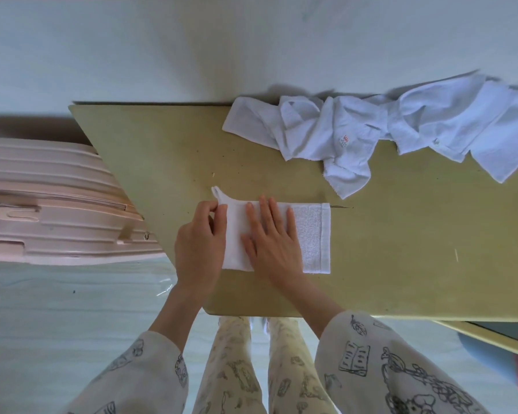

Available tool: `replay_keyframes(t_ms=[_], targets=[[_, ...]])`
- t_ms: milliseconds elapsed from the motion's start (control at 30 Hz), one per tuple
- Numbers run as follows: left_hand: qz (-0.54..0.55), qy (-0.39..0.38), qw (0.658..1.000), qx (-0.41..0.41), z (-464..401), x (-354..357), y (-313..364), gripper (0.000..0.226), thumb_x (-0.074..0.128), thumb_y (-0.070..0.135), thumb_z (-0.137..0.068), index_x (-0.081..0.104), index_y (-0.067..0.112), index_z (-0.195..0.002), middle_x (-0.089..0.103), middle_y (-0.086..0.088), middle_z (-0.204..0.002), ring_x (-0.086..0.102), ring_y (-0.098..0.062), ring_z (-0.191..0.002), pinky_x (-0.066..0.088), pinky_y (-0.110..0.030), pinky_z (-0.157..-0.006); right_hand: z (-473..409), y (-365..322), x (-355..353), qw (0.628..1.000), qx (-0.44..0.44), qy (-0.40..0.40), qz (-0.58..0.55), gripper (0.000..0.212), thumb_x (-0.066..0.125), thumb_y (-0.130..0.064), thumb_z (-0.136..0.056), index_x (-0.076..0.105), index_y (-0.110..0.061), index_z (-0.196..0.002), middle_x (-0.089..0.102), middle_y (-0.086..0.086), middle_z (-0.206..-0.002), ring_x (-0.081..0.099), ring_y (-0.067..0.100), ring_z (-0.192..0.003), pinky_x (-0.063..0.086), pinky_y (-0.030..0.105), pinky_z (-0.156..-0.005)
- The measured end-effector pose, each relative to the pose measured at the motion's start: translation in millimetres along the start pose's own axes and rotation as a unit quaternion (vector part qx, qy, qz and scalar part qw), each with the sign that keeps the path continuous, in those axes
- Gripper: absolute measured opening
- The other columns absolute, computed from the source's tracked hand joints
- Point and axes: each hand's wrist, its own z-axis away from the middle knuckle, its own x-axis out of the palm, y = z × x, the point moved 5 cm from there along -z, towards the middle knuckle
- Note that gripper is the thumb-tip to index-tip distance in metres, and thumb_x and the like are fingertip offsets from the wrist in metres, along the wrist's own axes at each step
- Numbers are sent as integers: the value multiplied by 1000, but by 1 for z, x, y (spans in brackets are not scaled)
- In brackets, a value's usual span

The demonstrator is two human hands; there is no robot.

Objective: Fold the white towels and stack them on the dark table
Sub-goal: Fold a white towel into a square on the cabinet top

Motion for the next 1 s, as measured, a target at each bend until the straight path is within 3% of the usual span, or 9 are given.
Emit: replay_keyframes(t_ms=[67,133,233,367,433,533,633,833,1000], targets=[[5,-1,1000,21,2,4,12,22,48,28,-95,57,8,-93,39,5,-47,36,-12,-41,30,-30,-47,5,14,-23,997,-2,43,-70,49,31,-31,-94,31,-11,-140,35,17,-148,29,28,-138,20,45,-115],[6,-6,999,42,6,9,27,21,49,27,-95,58,8,-93,38,7,-46,35,-11,-39,30,-27,-44,19,35,-52,980,32,83,-175,43,37,-19,-96,40,-8,-137,38,15,-146,34,24,-136,33,32,-107],[11,-25,998,64,15,25,52,21,51,26,-94,59,8,-94,36,12,-47,34,-7,-39,27,-19,-43,44,77,-78,930,154,114,-314,28,47,-6,-93,61,-9,-117,60,0,-113,62,22,-103,42,9,-84],[10,-63,995,73,27,64,73,21,50,26,-94,60,7,-96,37,10,-47,35,-7,-39,31,-16,-40,57,104,-72,858,285,48,-425,23,49,-3,-91,67,-13,-101,65,-6,-82,63,9,-72,51,23,-73],[-20,-93,993,74,32,88,75,25,49,29,-94,60,7,-98,48,0,-51,47,-19,-45,37,-27,-46,58,106,-65,838,305,16,-452,21,48,-5,-91,66,-13,-98,65,-5,-77,62,8,-69,51,25,-73],[-88,-149,982,75,38,117,73,29,43,33,-96,57,8,-102,61,-12,-66,58,-31,-62,43,-36,-55,57,110,-57,827,325,1,-460,21,46,-6,-91,65,-16,-89,64,-3,-75,63,19,-77,52,35,-82],[-84,-162,980,80,41,127,72,29,42,32,-97,56,7,-104,61,-13,-68,58,-32,-64,46,-40,-58,54,114,-55,827,328,-13,-456,24,45,-8,-91,63,-18,-80,64,-3,-71,64,23,-78,52,39,-83],[-54,-167,981,83,44,129,77,27,44,29,-96,58,8,-108,63,-11,-72,58,-29,-65,49,-43,-61,53,117,-54,819,336,-37,-464,22,47,-11,-92,67,-15,-85,64,-6,-68,65,19,-75,53,43,-85],[0,-191,979,63,46,128,77,28,41,24,-98,62,10,-109,68,-3,-91,60,-16,-78,49,-32,-73,52,115,-54,821,339,-30,-459,25,47,-13,-89,65,1,-80,67,19,-78,63,38,-83,52,52,-79]])
